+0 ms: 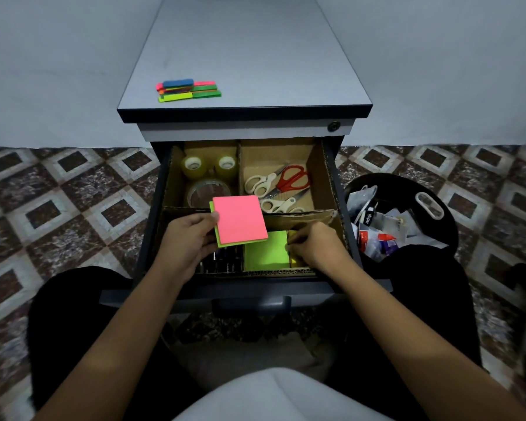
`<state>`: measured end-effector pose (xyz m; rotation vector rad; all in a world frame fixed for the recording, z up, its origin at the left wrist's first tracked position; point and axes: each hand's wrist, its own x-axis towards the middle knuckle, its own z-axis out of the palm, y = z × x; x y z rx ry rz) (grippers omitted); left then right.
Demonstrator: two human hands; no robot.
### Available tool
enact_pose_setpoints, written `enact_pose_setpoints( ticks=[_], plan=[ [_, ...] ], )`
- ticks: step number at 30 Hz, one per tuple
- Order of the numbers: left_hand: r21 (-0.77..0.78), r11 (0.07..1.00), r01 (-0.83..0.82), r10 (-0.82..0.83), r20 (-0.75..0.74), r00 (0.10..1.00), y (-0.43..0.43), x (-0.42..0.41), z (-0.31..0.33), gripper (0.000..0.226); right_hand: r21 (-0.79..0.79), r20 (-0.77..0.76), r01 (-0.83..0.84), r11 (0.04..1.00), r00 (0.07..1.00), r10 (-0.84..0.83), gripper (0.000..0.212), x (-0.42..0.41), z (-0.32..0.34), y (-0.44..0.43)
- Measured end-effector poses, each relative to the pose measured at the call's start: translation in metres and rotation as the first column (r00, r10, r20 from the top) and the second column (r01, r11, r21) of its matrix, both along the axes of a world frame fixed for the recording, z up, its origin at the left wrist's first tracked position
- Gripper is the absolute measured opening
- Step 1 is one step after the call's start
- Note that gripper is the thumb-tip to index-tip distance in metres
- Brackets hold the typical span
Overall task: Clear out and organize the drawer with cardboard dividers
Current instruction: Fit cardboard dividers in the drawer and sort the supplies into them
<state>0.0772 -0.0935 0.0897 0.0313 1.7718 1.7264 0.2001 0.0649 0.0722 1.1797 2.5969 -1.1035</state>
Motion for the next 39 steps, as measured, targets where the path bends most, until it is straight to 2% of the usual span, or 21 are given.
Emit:
enact_pose_setpoints(
  ticks=[2,4,5,7,9,12,15,21,24,29,39],
  plan=[
    [0.010,1.000,0.026,-0.027,0.010,1.000,0.001,0.001,0.000,0.014,0.003,-0.028,0.047,0.999,0.999,-0.047,0.018,-0.001,0.002,0.002],
    [0.032,0.998,0.052,-0.053,0.032,0.998,0.004,0.004,0.001,0.014,-0.066,-0.122,0.097,0.993,0.987,-0.105,0.020,-0.003,0.004,0.004],
    [0.045,0.997,0.066,-0.068,0.044,0.997,0.005,0.006,0.002,0.014,-0.176,-0.193,0.126,0.976,0.968,-0.160,0.020,-0.003,0.008,0.004],
    [0.065,0.994,0.092,-0.097,0.076,0.992,0.009,0.010,0.003,0.012,-0.457,-0.275,0.131,0.880,0.920,-0.280,0.025,-0.003,0.018,0.004],
    [0.094,0.990,0.106,-0.117,0.112,0.987,0.014,0.015,0.004,0.011,-0.553,-0.282,0.104,0.827,0.911,-0.303,0.022,-0.002,0.025,0.005],
    [0.119,0.986,0.115,-0.132,0.143,0.981,0.022,0.018,0.006,0.010,-0.611,-0.255,0.105,0.784,0.912,-0.321,0.006,0.002,0.027,0.009],
    [0.135,0.980,0.144,-0.167,0.174,0.971,0.028,0.021,0.006,0.009,-0.710,-0.234,0.117,0.694,0.891,-0.390,0.005,0.009,0.028,0.014],
    [0.098,0.979,0.179,-0.195,0.202,0.960,0.035,0.027,-0.001,0.011,-0.651,-0.246,0.218,0.727,0.845,-0.474,0.011,0.019,0.028,0.032],
    [0.007,0.973,0.229,-0.227,0.159,0.961,0.040,0.029,-0.006,0.011,-0.692,-0.261,0.239,0.681,0.797,-0.545,0.013,0.024,0.031,0.043],
    [-0.152,0.915,0.372,-0.365,0.078,0.928,0.058,0.042,-0.011,0.013,-0.674,-0.301,0.234,0.701,0.779,-0.550,0.017,0.026,0.037,0.047],
    [-0.375,0.849,0.373,-0.403,-0.002,0.915,0.074,0.047,-0.027,0.025,-0.664,-0.318,0.243,0.708,0.764,-0.561,0.018,0.029,0.034,0.045]
  ],
)
